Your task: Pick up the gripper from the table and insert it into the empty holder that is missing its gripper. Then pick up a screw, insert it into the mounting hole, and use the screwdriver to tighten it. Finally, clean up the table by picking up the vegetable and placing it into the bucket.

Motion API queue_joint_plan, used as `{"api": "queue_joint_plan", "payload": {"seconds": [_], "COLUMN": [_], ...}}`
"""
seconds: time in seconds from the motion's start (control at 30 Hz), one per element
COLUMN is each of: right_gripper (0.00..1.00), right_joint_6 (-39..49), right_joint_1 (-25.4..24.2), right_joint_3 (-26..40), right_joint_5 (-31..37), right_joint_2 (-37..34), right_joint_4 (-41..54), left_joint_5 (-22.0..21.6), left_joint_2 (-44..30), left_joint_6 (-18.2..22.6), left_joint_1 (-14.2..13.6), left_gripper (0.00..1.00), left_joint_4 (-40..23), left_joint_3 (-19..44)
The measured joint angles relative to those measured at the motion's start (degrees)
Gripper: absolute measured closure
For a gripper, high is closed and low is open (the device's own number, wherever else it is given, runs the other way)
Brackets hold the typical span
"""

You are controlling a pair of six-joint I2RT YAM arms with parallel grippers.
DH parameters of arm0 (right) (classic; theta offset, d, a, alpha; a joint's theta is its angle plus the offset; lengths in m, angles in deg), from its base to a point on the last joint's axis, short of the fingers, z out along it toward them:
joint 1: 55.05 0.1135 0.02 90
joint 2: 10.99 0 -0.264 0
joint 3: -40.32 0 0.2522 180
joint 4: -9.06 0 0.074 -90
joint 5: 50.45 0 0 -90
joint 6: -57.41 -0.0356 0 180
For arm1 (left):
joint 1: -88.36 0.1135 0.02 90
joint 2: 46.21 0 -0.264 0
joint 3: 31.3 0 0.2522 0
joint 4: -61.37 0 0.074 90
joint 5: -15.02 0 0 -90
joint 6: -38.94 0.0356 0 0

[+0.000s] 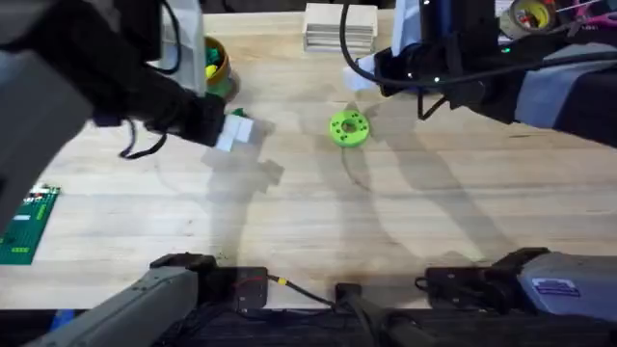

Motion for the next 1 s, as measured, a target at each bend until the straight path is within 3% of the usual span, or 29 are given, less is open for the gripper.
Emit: {"api": "queue_joint_plan", "payload": {"seconds": [0.23,0.5,1.0], "right_gripper": [0.01,0.01,0.01], "right_joint_6": [0.0,0.0,0.0], "right_joint_1": [-0.02,-0.02,-0.02], "right_joint_3": [0.0,0.0,0.0], "right_joint_5": [0.0,0.0,0.0], "right_joint_2": [0.0,0.02,0.0], "right_joint_4": [1.31,1.31,1.31], "left_joint_5": [-5.46,-9.58,-10.08], "left_joint_2": [-4.91,-7.45,-19.82], "left_joint_6": [3.28,4.06,4.31], "left_joint_1": [0.0,0.0,0.61], "left_gripper": [0.006,0.006,0.008], "left_joint_4": [14.81,25.79,31.73], "left_joint_3": [-6.57,-10.9,-11.03]}}
